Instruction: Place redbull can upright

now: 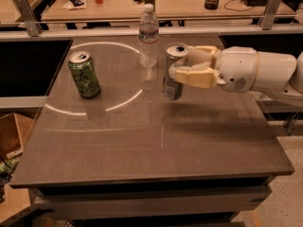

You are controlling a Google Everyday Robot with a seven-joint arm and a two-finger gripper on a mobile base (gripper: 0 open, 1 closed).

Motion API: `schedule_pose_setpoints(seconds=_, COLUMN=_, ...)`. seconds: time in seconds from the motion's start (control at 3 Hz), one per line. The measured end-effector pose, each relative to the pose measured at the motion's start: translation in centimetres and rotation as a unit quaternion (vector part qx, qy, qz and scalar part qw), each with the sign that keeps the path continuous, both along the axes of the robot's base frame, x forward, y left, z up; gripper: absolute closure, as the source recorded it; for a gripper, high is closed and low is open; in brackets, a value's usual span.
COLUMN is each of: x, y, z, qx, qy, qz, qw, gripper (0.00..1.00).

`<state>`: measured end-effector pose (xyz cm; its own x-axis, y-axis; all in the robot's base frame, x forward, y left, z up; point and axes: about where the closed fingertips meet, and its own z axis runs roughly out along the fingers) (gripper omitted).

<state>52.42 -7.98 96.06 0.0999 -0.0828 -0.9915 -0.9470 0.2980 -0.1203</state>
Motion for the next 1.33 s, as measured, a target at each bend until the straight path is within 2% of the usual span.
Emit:
schedule_pose_setpoints(seconds=0.33, x=-1.0, y=-0.4, z=-1.8, qx=-0.019, qy=0.005, qz=0.011, qw=0.9997, gripper=1.0)
schedule_pose_setpoints(seconds=1.0, x=-2.3, y=-1.3, z=-4.8, qx=-0.031, qy=0.025, qz=0.015, qw=0.9991, gripper=1.0)
schedule_pose_setpoints(seconds=1.33, x=-2.5, y=-1.2, z=-5.3, qx=-0.033, qy=0.029, qz=0.018, qw=0.9989, gripper=0.82)
